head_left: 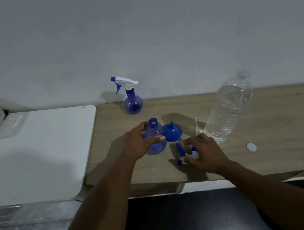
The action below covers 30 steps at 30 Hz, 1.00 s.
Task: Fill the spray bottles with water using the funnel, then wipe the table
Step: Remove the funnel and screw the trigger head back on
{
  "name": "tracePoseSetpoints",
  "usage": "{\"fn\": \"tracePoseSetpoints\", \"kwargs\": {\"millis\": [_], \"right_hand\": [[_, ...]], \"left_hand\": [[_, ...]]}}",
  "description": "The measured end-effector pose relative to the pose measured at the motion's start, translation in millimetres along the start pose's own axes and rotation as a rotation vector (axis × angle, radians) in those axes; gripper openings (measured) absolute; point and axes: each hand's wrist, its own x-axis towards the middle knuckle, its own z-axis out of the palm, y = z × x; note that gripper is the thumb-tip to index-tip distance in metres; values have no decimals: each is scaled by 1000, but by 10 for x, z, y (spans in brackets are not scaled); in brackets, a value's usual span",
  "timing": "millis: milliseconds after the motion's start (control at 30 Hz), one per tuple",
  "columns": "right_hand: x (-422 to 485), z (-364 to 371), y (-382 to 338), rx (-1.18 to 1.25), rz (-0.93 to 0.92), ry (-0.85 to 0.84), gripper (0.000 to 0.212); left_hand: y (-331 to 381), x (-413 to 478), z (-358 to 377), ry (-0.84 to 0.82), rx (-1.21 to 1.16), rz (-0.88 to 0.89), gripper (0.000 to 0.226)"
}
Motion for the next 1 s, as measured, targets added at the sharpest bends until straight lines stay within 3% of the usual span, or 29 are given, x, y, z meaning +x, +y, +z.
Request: {"fn": "tracePoseSetpoints", "kwargs": {"millis": [300,400,500,633,767,1000], "right_hand": [[-52,333,117,-257,-56,19,57],[-8,317,123,-269,-111,49,45],[25,183,76,-205,-140,87,47],[168,-264,-109,-30,-139,171,37],[381,-956,-353,371,-37,147,21],[646,-1879,-670,90,-144,131,26]], "left_hand": [[40,-43,20,7,-5,-10,54],[21,-59,40,14,2,-1,59],[0,-63,47,14,21,-4,62],[35,-85,27,20,35,-6,64],[86,-118,5,2,23,-22,56],[88,-111,6,-10,4,-61,58]]}}
